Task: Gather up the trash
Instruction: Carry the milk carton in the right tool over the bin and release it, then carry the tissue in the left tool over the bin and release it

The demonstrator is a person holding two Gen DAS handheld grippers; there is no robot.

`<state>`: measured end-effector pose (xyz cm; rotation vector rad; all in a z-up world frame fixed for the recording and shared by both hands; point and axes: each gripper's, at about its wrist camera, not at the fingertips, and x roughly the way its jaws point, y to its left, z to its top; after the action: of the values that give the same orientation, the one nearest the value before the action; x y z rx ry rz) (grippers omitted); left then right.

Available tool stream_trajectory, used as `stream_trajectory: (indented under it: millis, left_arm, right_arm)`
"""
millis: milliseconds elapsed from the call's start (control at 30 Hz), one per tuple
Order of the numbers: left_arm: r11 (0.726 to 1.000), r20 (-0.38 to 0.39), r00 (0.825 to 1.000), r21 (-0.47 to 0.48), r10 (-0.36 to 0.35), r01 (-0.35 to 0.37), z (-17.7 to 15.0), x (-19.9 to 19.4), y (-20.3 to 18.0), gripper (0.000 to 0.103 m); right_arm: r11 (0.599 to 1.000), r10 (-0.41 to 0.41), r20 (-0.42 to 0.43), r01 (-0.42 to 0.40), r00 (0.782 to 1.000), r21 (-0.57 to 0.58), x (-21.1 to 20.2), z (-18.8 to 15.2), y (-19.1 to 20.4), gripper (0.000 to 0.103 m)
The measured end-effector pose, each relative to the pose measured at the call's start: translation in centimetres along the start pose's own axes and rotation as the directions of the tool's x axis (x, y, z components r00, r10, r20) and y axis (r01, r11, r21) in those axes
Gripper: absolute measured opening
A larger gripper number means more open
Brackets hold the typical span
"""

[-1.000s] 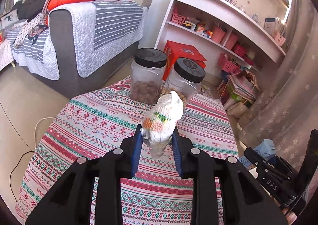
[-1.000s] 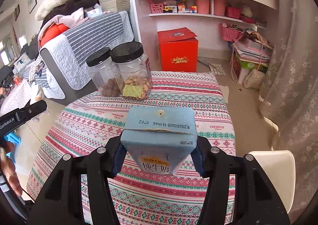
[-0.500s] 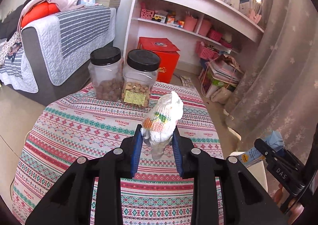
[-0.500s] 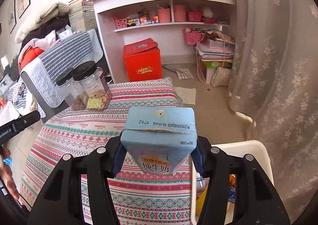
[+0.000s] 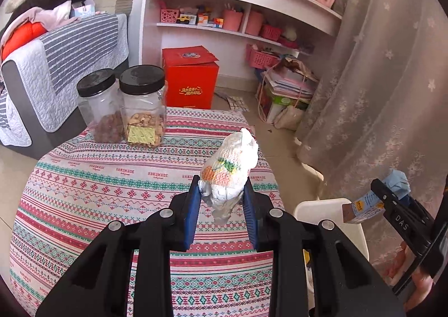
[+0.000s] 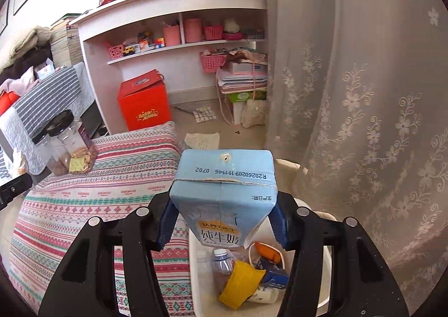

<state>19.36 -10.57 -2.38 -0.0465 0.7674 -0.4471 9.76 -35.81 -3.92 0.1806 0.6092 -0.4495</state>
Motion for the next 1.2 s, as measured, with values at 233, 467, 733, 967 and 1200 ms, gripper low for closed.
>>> stream_trajectory:
  millis: [233, 467, 733, 967, 1200]
  left_arm:
    - [0.998, -0.011, 0.999, 0.047, -0.039, 0.04, -0.3, 0.7, -4.4, 0.03]
    - [0.989, -0.041, 0.994, 0.104, -0.099, 0.103, -0.7, 1.6, -9.9, 0.03]
    - [0.967, -0.067, 0.981, 0.167, -0.182, 0.191, -1.5, 2.1, -16.0, 0.03]
    - [0.95, -0.109, 0.967, 0.188, -0.232, 0.249, -2.0, 3.5, -19.8, 0.03]
    - [0.94, -0.157, 0.956, 0.2, -0.248, 0.277, -3.1, 5.3, -21.8, 0.064]
  right_arm:
    - [0.994, -0.081, -0.035, 0.084, 0.996, 0.073, 0.0, -0.4, -4.8, 0.054]
    - [0.974, -0.178, -0.005, 0.177, 0.984, 0.14, -1.6, -0.7, -9.4, 0.09]
    - [0.928, -0.299, -0.04, 0.301, 0.953, 0.218, -2.9, -2.0, -14.2, 0.096]
    - [0.908, -0.345, -0.055, 0.348, 0.937, 0.234, -4.0, -3.0, -17.1, 0.096]
    - [0.912, -0.355, -0.005, 0.347, 0.935, 0.22, -5.7, -2.9, -17.2, 0.096]
